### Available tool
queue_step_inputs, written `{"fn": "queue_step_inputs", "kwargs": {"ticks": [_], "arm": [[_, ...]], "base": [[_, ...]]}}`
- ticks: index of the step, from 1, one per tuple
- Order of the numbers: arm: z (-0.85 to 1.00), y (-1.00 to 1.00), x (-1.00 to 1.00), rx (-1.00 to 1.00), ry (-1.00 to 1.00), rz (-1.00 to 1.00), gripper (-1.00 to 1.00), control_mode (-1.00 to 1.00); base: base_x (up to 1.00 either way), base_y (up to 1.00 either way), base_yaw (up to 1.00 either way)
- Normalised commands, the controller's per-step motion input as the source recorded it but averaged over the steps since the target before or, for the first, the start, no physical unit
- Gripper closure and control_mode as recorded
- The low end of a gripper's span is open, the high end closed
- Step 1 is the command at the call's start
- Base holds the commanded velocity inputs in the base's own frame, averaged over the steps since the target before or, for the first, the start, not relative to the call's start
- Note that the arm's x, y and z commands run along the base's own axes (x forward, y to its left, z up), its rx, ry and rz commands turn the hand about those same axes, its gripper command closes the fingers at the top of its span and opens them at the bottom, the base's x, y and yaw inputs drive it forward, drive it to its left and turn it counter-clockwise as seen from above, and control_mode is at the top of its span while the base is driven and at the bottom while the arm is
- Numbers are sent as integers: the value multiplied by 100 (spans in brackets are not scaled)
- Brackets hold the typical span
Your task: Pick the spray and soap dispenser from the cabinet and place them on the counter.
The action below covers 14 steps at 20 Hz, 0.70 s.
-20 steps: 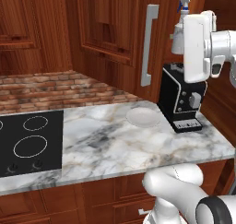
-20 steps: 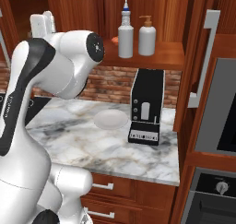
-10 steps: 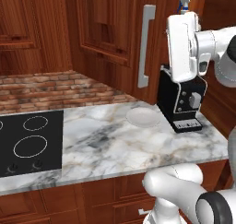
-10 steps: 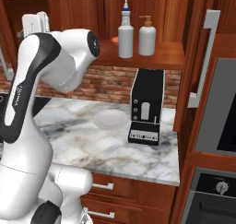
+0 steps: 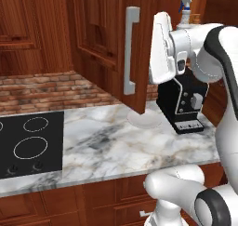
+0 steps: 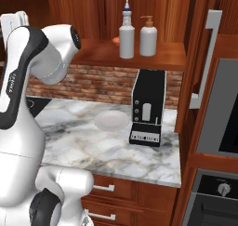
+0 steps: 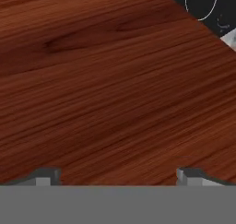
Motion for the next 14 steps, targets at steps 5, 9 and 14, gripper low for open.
{"fn": "queue_step_inputs", "kwargs": {"ticks": [5, 9, 14], "arm": [[-9, 85, -10, 0, 0, 5, -100, -100], [-13, 62, -6, 0, 0, 0, -100, -100], [-14, 61, 0, 0, 0, 0, -100, -100]], "base": [[0, 0, 0], [0, 0, 0], [0, 0, 0]]}}
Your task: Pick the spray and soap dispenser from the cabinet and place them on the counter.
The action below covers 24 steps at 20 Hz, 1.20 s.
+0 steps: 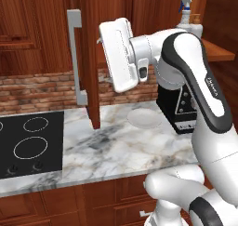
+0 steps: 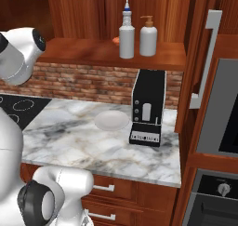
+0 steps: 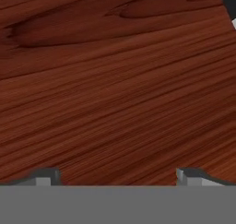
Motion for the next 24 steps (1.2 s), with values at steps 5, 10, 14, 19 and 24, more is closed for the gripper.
{"fn": "queue_step_inputs", "kwargs": {"ticks": [5, 10, 14, 19, 24], "arm": [[-8, 25, 0, 0, 0, 0, -100, -100], [-1, -1, -12, 0, -4, 0, -100, -100], [0, -17, -21, -3, -7, 2, -100, -100], [0, -19, -18, -8, -8, 1, -100, -100], [0, -24, -18, -12, -14, 0, -100, -100]], "base": [[0, 0, 0], [0, 0, 0], [0, 0, 0], [0, 0, 0], [0, 0, 0]]}}
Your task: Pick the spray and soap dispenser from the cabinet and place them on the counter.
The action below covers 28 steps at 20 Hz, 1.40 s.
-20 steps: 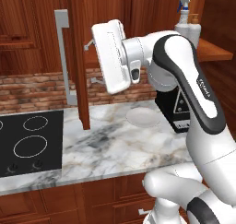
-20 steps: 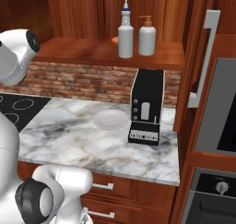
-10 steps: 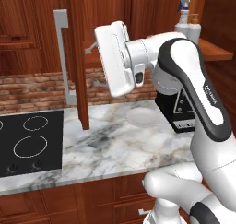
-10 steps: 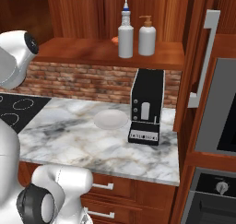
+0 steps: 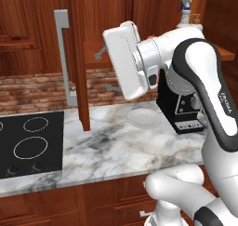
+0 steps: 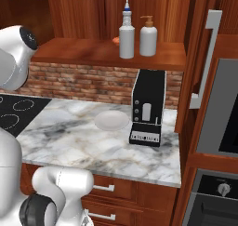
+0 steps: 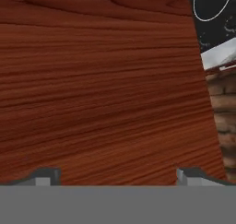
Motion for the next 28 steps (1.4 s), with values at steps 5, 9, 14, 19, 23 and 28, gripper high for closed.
{"fn": "queue_step_inputs", "kwargs": {"ticks": [5, 9, 14, 19, 23, 28], "arm": [[0, -24, -10, -9, -19, 0, -100, -100], [-3, -29, -1, -5, -16, 0, -100, -100], [-1, -39, 0, -1, -14, 0, -100, -100], [-1, -47, -8, -3, -21, 0, -100, -100], [0, -41, -17, -8, -26, 0, -100, -100], [1, -28, -10, -19, -23, 0, -100, -100]], "base": [[0, 0, 0], [0, 0, 0], [0, 0, 0], [0, 0, 0], [0, 0, 0], [0, 0, 0]]}}
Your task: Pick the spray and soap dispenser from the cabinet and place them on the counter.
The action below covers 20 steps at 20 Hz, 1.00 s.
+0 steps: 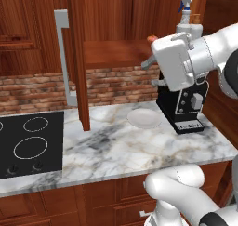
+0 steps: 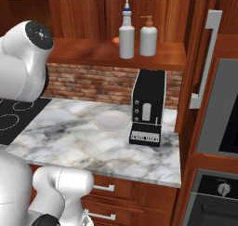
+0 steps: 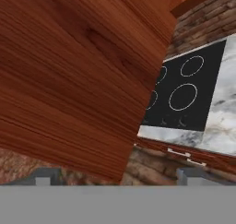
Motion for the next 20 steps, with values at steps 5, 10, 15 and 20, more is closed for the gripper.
{"fn": "queue_step_inputs", "kwargs": {"ticks": [5, 10, 15, 20], "arm": [[7, -40, -12, -19, -22, 0, -100, -100], [19, -48, -17, -11, -17, -3, -100, -100], [3, -33, -14, 0, -8, -13, -100, -100], [0, -29, -21, 0, -6, -23, -100, -100]], "base": [[0, 0, 0], [0, 0, 0], [0, 0, 0], [0, 0, 0]]}}
